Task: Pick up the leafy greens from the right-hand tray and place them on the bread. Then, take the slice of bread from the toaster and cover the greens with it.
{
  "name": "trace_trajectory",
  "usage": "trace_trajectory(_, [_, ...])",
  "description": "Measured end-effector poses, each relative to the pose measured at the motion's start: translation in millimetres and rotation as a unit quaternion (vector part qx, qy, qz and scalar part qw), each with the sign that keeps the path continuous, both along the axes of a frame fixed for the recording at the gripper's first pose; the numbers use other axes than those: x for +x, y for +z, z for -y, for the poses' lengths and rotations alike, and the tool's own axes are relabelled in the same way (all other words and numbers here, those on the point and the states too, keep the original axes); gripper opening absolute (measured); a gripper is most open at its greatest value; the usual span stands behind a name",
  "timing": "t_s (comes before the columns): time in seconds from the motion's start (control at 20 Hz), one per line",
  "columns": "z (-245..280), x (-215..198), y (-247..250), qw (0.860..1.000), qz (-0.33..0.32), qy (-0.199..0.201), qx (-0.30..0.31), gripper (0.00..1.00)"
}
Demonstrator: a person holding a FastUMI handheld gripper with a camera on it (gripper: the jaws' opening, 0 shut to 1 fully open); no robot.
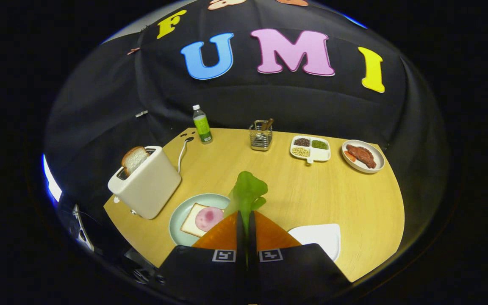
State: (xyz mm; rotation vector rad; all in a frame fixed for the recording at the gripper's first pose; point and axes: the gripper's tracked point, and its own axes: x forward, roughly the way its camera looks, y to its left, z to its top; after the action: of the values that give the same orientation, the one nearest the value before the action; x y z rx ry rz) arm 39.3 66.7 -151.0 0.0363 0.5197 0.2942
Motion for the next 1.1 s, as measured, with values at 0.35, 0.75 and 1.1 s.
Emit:
trace_trajectory(0.35, [-88, 12, -15, 0.998, 0.005, 0.053, -0.027, 0.05])
trace_trajectory(0.75, [-125, 24, -49, 0.996, -0.010, 0.061, -0.065, 0.05])
trace_trajectory(1.1, [-118, 29, -71, 0.992, -0.022, 0.054, -0.113, 0.13])
